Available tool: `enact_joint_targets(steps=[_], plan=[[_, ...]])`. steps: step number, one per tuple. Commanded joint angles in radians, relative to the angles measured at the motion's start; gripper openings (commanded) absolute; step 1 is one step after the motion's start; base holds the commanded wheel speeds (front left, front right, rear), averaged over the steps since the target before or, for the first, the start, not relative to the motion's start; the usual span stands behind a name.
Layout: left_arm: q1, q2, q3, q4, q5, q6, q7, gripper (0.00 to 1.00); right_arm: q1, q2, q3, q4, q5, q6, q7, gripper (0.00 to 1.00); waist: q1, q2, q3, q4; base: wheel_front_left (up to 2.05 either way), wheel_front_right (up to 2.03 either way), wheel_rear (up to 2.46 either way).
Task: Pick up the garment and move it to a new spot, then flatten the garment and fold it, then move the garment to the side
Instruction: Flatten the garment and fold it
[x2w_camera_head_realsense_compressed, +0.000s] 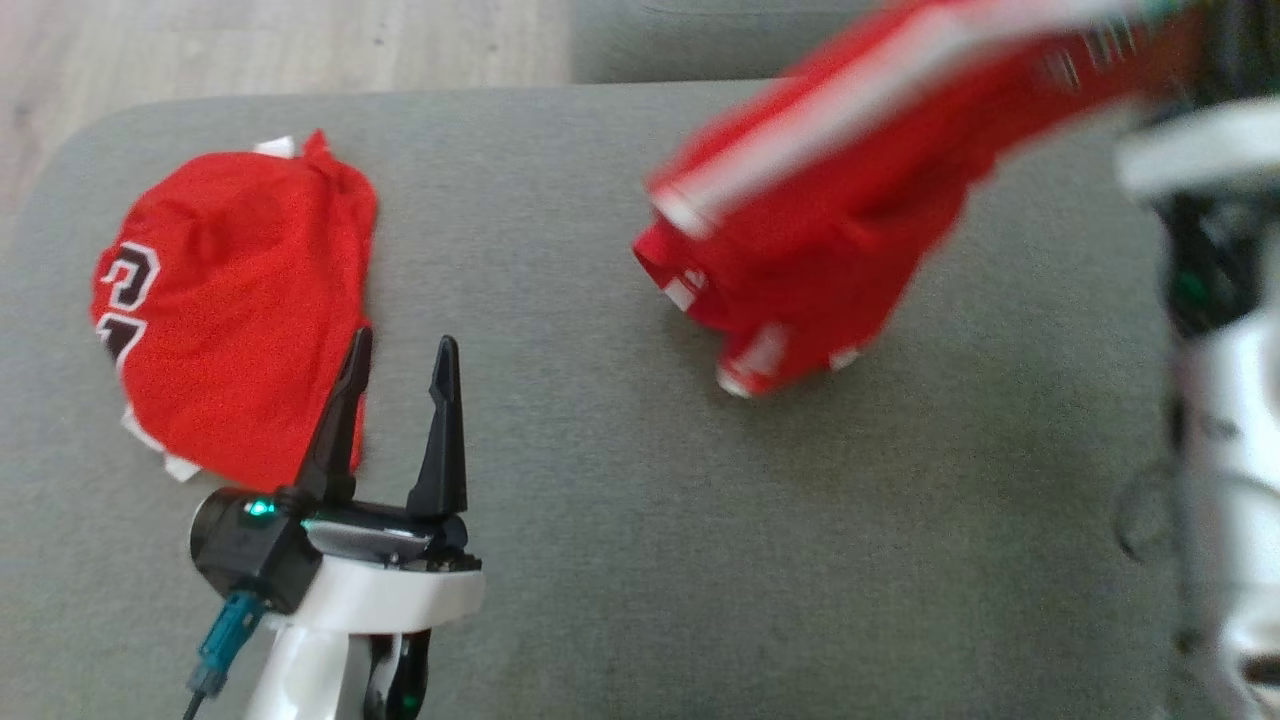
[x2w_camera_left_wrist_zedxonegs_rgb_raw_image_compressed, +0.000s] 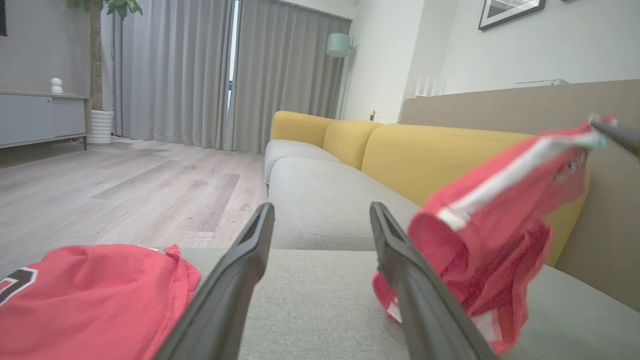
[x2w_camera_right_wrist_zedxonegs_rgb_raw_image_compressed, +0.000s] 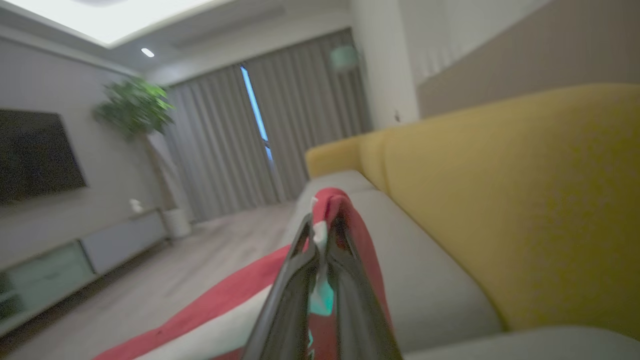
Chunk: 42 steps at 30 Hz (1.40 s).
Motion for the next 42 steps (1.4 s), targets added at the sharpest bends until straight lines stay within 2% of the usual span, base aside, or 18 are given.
enact_joint_targets(steps=[1, 2, 4, 6, 9, 12, 19, 24, 32, 38, 42], plan=[[-0.027, 0.002, 0.033, -0.034, 0.008, 0.000, -0.005, 1.00, 0.022, -0.014, -0.030, 0.009, -0.036, -0.001, 0.036, 0.13, 0.0000, 0.0000, 0.015, -0.019, 0.00, 0.00, 0.00], [-0.030, 0.002, 0.031, -0.032, 0.009, 0.000, -0.005, 1.00, 0.043, -0.032, -0.083, 0.047, -0.084, -0.001, 0.072, 1.00, 0.0000, 0.0000, 0.019, -0.026, 0.00, 0.00, 0.00], [-0.034, 0.002, 0.030, -0.030, 0.013, -0.001, -0.005, 1.00, 0.074, -0.050, -0.182, 0.106, -0.187, -0.001, 0.120, 1.00, 0.0000, 0.0000, 0.024, -0.036, 0.00, 0.00, 0.00], [-0.037, 0.002, 0.030, -0.026, 0.015, -0.002, -0.005, 1.00, 0.088, -0.037, -0.259, 0.135, -0.267, -0.001, 0.136, 1.00, 0.0000, 0.0000, 0.027, -0.045, 0.00, 0.00, 0.00], [-0.039, 0.002, 0.030, -0.023, 0.018, -0.003, -0.005, 1.00, 0.101, 0.008, -0.293, 0.136, -0.318, -0.001, 0.122, 1.00, 0.0000, 0.0000, 0.028, -0.058, 0.00, 0.00, 0.00], [-0.041, 0.002, 0.031, -0.022, 0.019, -0.004, -0.005, 1.00, 0.123, 0.038, -0.232, 0.102, -0.332, -0.001, 0.072, 1.00, 0.0000, 0.0000, 0.027, -0.067, 0.00, 0.00, 0.00], [-0.035, 0.002, 0.027, -0.027, 0.014, -0.005, -0.005, 1.00, 0.275, 0.063, 0.052, -0.059, -0.225, -0.001, -0.049, 1.00, 0.0000, 0.0000, 0.008, -0.076, 0.00, 0.00, 0.00], [-0.028, 0.002, 0.026, -0.032, 0.009, -0.006, -0.005, 1.00, 0.430, 0.064, 0.203, -0.166, -0.134, -0.001, -0.093, 1.00, 0.0000, 0.0000, 0.002, -0.071, 0.00, 0.00, 0.00], [-0.022, 0.002, 0.022, -0.033, 0.009, -0.006, -0.005, 1.00, 0.550, 0.065, 0.288, -0.198, -0.087, -0.001, -0.125, 1.00, 0.0000, 0.0000, 0.014, -0.058, 0.00, 0.00, 0.00], [-0.036, 0.002, 0.014, -0.031, 0.009, -0.006, -0.005, 1.00, 0.529, 0.065, 0.274, -0.190, -0.110, -0.001, -0.128, 1.00, 0.0000, 0.0000, 0.034, -0.038, 0.00, 0.00, 0.00], [-0.046, 0.002, 0.005, -0.029, 0.006, -0.007, -0.005, 1.00, 0.499, 0.065, 0.253, -0.136, -0.153, -0.001, -0.126, 1.00, 0.0000, 0.0000, 0.055, -0.013, 0.00, 0.00, 0.00]])
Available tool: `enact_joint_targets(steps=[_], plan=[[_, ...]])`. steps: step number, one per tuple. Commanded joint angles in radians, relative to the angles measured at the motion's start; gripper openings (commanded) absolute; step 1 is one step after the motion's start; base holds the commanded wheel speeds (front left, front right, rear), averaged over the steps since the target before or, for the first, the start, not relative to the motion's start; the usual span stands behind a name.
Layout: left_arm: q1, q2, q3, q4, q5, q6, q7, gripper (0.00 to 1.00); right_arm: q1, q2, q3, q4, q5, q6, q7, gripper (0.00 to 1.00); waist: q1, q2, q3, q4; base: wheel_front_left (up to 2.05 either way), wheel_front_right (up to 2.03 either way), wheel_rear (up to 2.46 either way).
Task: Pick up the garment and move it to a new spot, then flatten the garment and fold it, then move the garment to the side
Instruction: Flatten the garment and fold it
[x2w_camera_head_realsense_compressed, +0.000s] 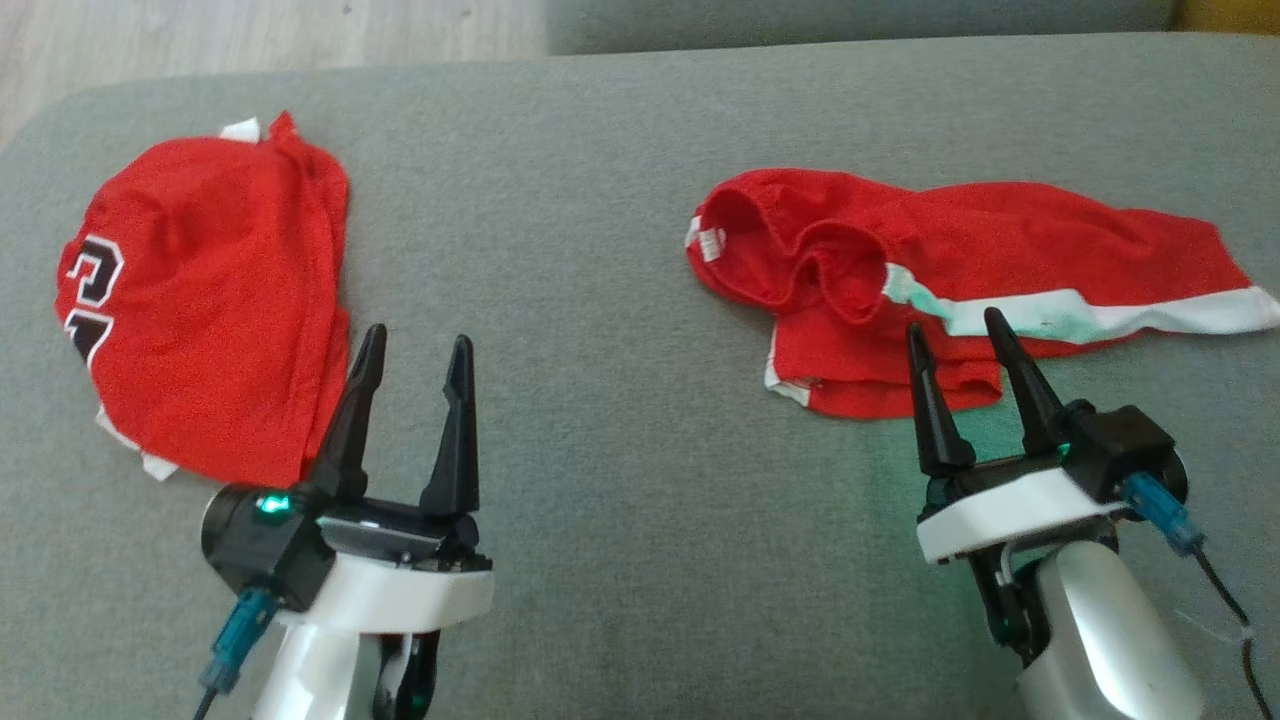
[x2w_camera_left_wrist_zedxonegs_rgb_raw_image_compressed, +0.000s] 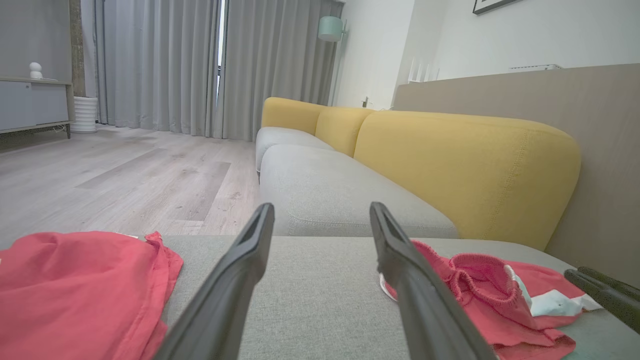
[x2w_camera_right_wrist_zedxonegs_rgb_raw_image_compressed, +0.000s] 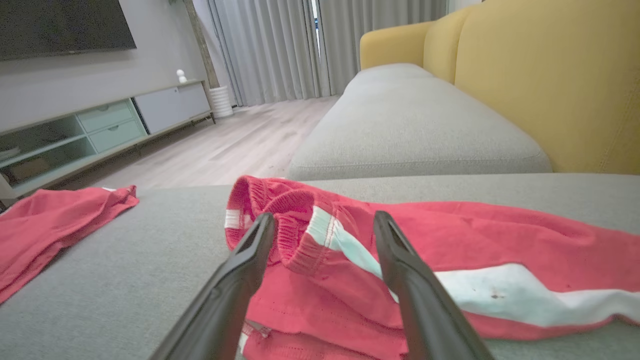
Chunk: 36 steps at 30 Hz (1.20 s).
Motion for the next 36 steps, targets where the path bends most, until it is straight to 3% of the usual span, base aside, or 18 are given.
enact_joint_targets(steps=[1, 6, 18, 20, 27, 36], plan=[[-0.042, 0.002, 0.020, -0.029, -0.004, -0.005, -0.005, 1.00, -0.041, 0.002, 0.015, -0.009, -0.009, -0.001, 0.001, 1.00, 0.0000, 0.0000, 0.013, 0.017, 0.00, 0.00, 0.00], [-0.050, 0.002, 0.010, -0.020, -0.014, -0.005, -0.005, 1.00, -0.092, 0.002, -0.015, 0.094, -0.034, -0.001, 0.040, 1.00, 0.0000, 0.0000, 0.033, 0.054, 0.00, 0.00, 0.00], [-0.066, 0.002, -0.007, -0.009, -0.024, -0.006, -0.005, 1.00, -0.215, 0.002, -0.078, 0.278, -0.138, -0.001, 0.022, 1.00, 0.0000, 0.0000, 0.047, 0.105, 0.00, 0.00, 0.00], [-0.067, 0.002, -0.009, -0.007, -0.024, -0.006, -0.005, 1.00, -0.233, 0.002, -0.076, 0.302, -0.131, -0.001, 0.016, 0.00, 0.0000, 0.0000, 0.044, 0.108, 0.00, 0.00, 0.00], [-0.056, 0.002, 0.004, 0.001, -0.020, -0.006, -0.005, 1.00, -0.255, 0.002, -0.045, 0.241, -0.085, -0.001, -0.009, 0.00, 0.0000, 0.0000, 0.016, 0.099, 0.00, 0.00, 0.00], [-0.040, 0.002, -0.001, -0.001, -0.016, -0.004, -0.005, 1.00, -0.205, 0.002, -0.029, -0.168, -0.064, -0.001, -0.011, 0.00, 0.0000, 0.0000, -0.036, 0.092, 0.00, 0.00, 0.00]])
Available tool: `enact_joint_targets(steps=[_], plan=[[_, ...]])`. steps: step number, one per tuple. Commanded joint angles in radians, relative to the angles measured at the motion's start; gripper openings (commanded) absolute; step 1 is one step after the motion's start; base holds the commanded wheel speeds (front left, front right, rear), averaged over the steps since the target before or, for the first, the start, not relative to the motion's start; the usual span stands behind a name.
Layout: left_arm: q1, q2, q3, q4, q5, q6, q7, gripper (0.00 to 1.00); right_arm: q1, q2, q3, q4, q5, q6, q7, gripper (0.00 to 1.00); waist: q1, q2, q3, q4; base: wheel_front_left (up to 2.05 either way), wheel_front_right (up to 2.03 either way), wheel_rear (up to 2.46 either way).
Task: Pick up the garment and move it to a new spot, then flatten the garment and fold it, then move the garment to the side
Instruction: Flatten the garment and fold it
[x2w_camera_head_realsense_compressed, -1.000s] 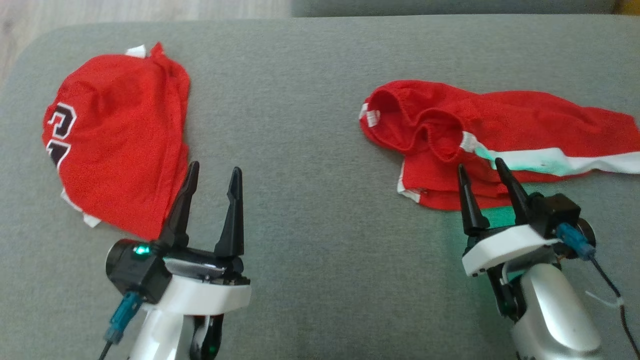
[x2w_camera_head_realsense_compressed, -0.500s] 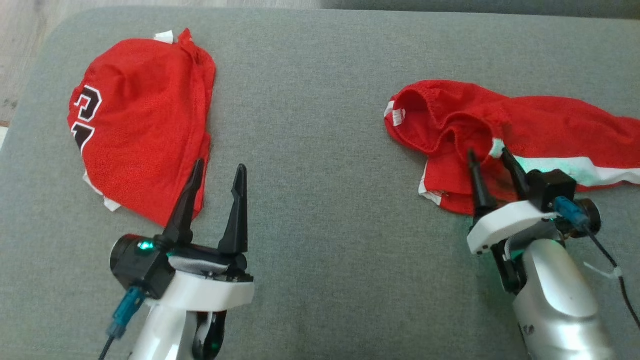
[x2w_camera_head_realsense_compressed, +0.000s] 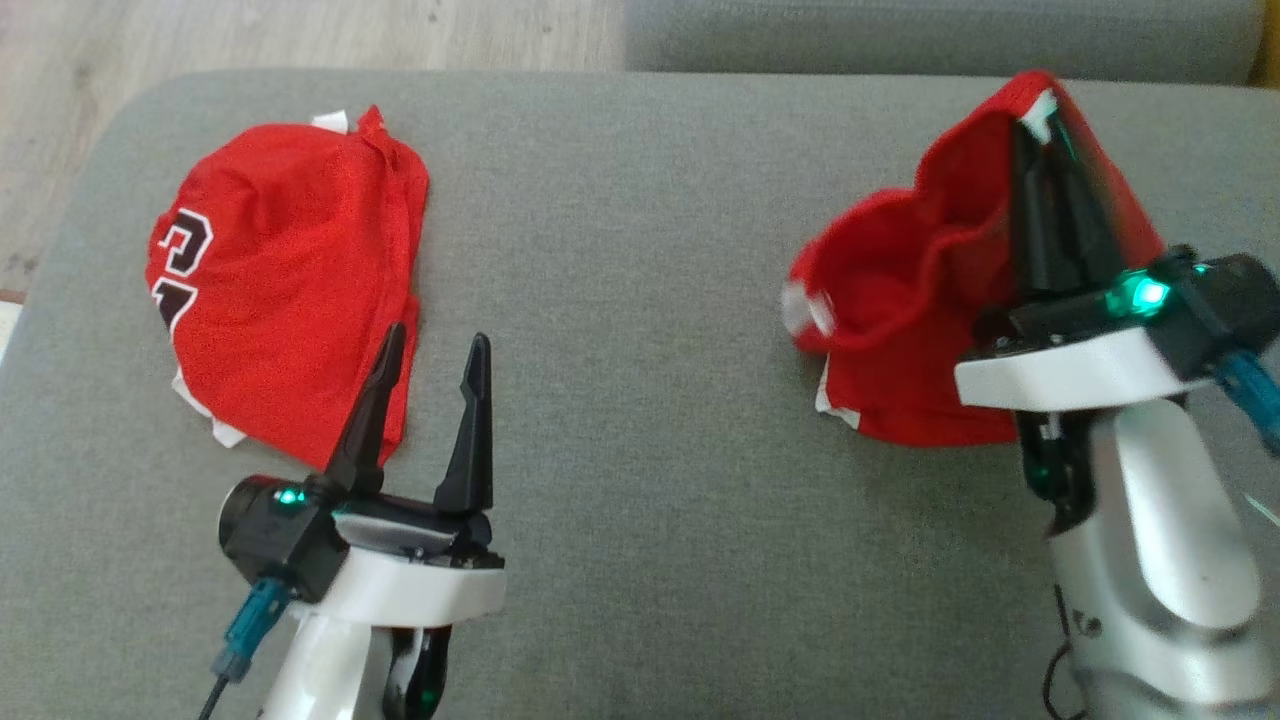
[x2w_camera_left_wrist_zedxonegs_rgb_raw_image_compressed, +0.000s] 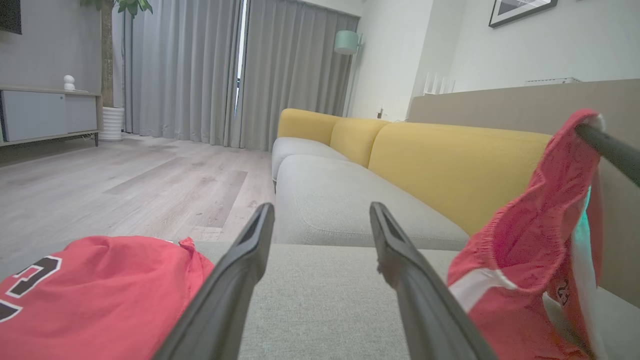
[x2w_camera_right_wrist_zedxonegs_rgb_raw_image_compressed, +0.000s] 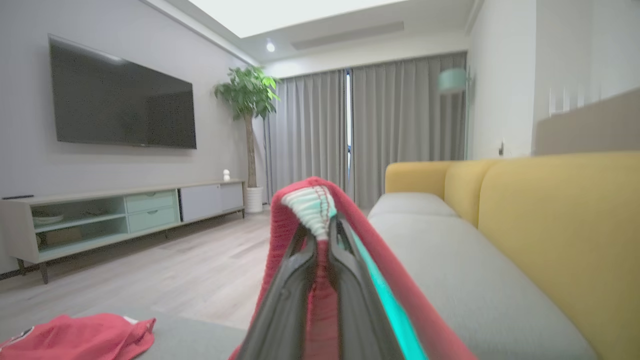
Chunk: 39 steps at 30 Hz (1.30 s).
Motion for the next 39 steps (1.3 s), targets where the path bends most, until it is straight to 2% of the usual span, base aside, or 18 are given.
enact_joint_targets(steps=[1, 6, 11, 17, 21, 24, 29, 33, 34, 37, 38, 39], plan=[[-0.015, 0.002, 0.026, -0.029, 0.003, 0.004, -0.005, 1.00, -0.006, 0.003, 0.016, -0.069, -0.007, -0.001, -0.009, 0.00, 0.0000, 0.0000, -0.015, 0.005, 0.00, 0.00, 0.00], [0.017, 0.002, 0.044, -0.027, 0.009, 0.010, -0.005, 1.00, 0.016, 0.003, -0.042, -0.195, -0.009, -0.001, -0.009, 0.00, 0.0000, 0.0000, -0.060, 0.004, 0.00, 0.00, 0.00], [0.056, 0.002, 0.076, -0.034, 0.015, 0.015, -0.005, 1.00, 0.024, 0.003, -0.125, -0.264, -0.008, -0.001, -0.009, 0.00, 0.0000, 0.0000, -0.088, -0.025, 0.00, 0.00, 0.00], [0.058, 0.002, 0.063, -0.044, 0.017, 0.012, -0.005, 1.00, 0.003, 0.003, -0.233, -0.337, -0.054, -0.001, 0.007, 0.00, 0.0000, 0.0000, -0.091, -0.042, 0.00, 0.00, 0.00], [0.044, 0.002, 0.038, -0.051, 0.007, 0.013, -0.005, 1.00, -0.038, 0.003, -0.256, -0.376, -0.104, -0.001, 0.049, 0.00, 0.0000, 0.0000, -0.075, -0.022, 0.00, 0.00, 0.00], [0.034, 0.002, 0.013, -0.050, -0.007, 0.014, -0.005, 1.00, -0.066, 0.003, -0.224, -0.365, -0.164, -0.001, 0.092, 0.00, 0.0000, 0.0000, -0.052, 0.010, 0.00, 0.00, 0.00], [-0.018, 0.002, -0.047, -0.041, -0.018, 0.012, -0.005, 1.00, -0.159, 0.002, -0.121, -0.203, -0.236, -0.001, 0.135, 0.00, 0.0000, 0.0000, 0.009, 0.091, 0.00, 0.00, 0.00], [-0.053, 0.002, -0.082, -0.036, -0.038, 0.015, -0.005, 1.00, -0.275, -0.003, -0.053, 0.021, -0.272, -0.001, 0.123, 0.00, 0.0000, 0.0000, 0.055, 0.157, 0.00, 0.00, 0.00], [-0.053, 0.002, -0.082, -0.036, -0.038, 0.015, -0.005, 1.00, -0.275, -0.003, -0.053, 0.021, -0.272, -0.001, 0.123, 0.00, 0.0000, 0.0000, 0.055, 0.157, 0.00, 0.00, 0.00], [-0.071, 0.002, -0.103, -0.028, -0.051, 0.018, -0.005, 1.00, -0.370, -0.001, -0.014, 0.217, -0.280, -0.001, 0.108, 0.00, 0.0000, 0.0000, 0.085, 0.205, 0.00, 0.00, 0.00], [-0.076, 0.002, -0.108, -0.027, -0.057, 0.020, -0.005, 1.00, -0.402, 0.000, 0.001, 0.286, -0.282, -0.001, 0.105, 0.22, 0.0000, 0.0000, 0.095, 0.220, 0.00, 0.00, 0.00], [-0.083, 0.002, -0.119, -0.025, -0.068, 0.023, -0.005, 1.00, -0.456, 0.001, 0.031, 0.426, -0.288, -0.001, 0.100, 1.00, 0.0000, 0.0000, 0.108, 0.245, 0.00, 0.00, 0.00]])
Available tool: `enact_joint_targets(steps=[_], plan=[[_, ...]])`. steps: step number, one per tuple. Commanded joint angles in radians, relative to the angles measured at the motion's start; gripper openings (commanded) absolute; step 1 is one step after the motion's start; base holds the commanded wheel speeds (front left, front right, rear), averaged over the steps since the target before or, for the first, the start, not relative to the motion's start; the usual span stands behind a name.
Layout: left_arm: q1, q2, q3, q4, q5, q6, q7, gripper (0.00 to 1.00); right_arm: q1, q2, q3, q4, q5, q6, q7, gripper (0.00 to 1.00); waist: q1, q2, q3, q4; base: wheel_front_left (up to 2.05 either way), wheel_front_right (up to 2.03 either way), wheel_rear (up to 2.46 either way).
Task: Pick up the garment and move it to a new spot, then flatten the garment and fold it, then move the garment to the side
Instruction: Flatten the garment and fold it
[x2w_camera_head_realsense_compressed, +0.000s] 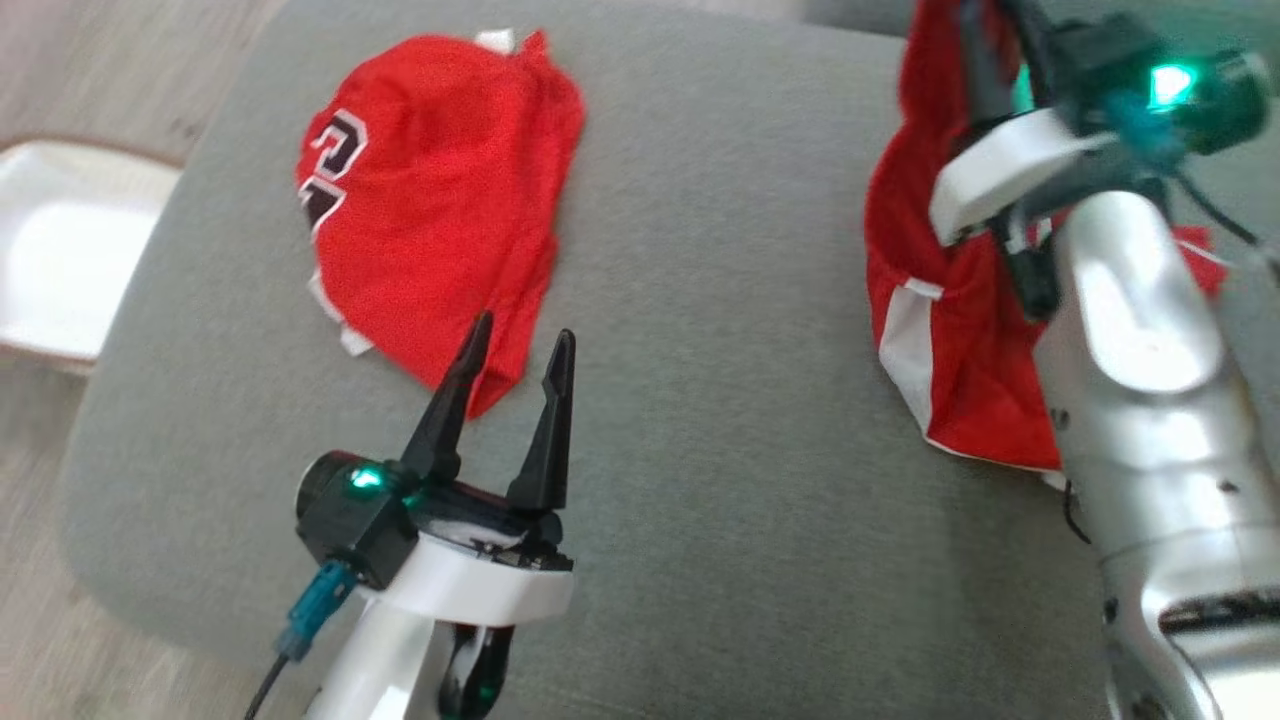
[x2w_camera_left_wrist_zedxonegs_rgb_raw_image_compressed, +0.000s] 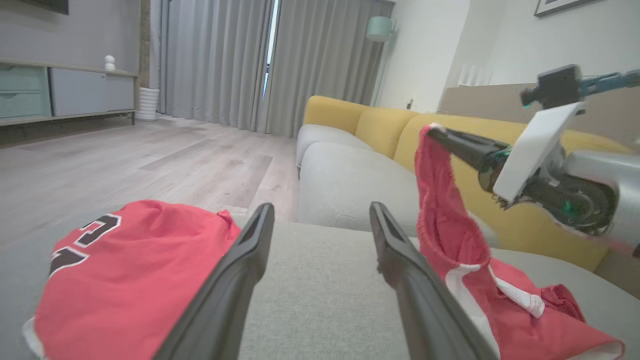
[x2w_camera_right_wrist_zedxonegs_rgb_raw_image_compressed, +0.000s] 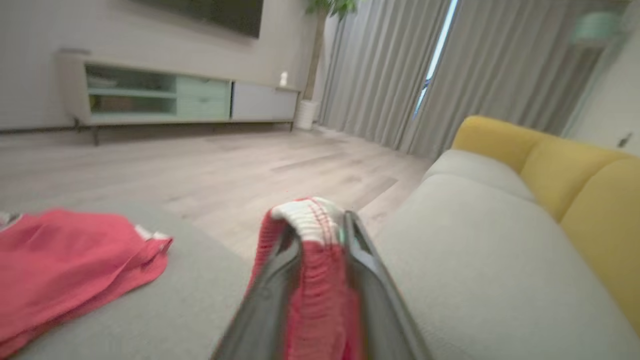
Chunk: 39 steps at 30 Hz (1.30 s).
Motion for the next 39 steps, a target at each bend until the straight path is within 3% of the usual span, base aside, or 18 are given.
enact_joint_targets(steps=[1, 4, 7, 14, 17, 22, 29, 34, 39], plan=[[-0.041, 0.002, 0.018, -0.025, -0.008, 0.008, -0.005, 1.00, -0.055, 0.015, 0.052, 0.045, -0.016, -0.001, -0.008, 1.00, -0.0002, 0.0000, 0.045, 0.058, 0.00, 0.00, 0.00], [-0.043, 0.002, 0.010, -0.018, -0.017, 0.012, -0.005, 1.00, -0.103, 0.015, 0.141, 0.214, 0.018, -0.001, -0.017, 1.00, -0.0002, 0.0000, 0.047, 0.081, 0.00, 0.00, 0.00], [-0.040, 0.002, 0.012, -0.015, -0.020, 0.017, -0.005, 1.00, -0.134, 0.016, 0.209, 0.306, 0.084, -0.001, -0.040, 1.00, -0.0002, 0.0000, 0.042, 0.084, 0.00, 0.00, 0.00], [-0.027, 0.002, 0.052, -0.015, -0.002, 0.025, -0.005, 1.00, -0.130, 0.016, 0.280, 0.355, 0.194, -0.001, -0.094, 1.00, -0.0002, 0.0000, -0.001, 0.010, 0.00, 0.00, 0.00], [-0.022, 0.002, 0.071, -0.018, 0.009, 0.023, -0.005, 1.00, -0.120, 0.016, 0.264, 0.342, 0.211, -0.001, -0.106, 1.00, -0.0002, 0.0000, -0.024, -0.037, 0.00, 0.00, 0.00], [-0.008, 0.002, 0.099, -0.026, 0.026, 0.021, -0.005, 1.00, -0.060, 0.011, 0.171, 0.266, 0.214, -0.001, -0.114, 1.00, -0.0002, 0.0000, -0.056, -0.115, 0.00, 0.00, 0.00], [0.020, 0.002, 0.126, -0.042, 0.039, 0.019, -0.005, 1.00, 0.227, 0.007, -0.054, -0.036, 0.196, -0.001, -0.115, 1.00, -0.0002, 0.0000, -0.097, -0.217, 0.00, 0.00, 0.00], [0.038, 0.002, 0.133, -0.042, 0.047, 0.017, -0.005, 1.00, 0.436, 0.015, -0.111, -0.176, 0.233, -0.001, -0.115, 1.00, -0.0002, 0.0000, -0.115, -0.256, 0.00, 0.00, 0.00], [0.046, 0.002, 0.136, -0.043, 0.049, 0.014, -0.005, 1.00, 0.542, 0.016, -0.101, -0.225, 0.304, -0.001, -0.115, 1.00, -0.0002, 0.0000, -0.116, -0.269, 0.00, 0.00, 0.00]])
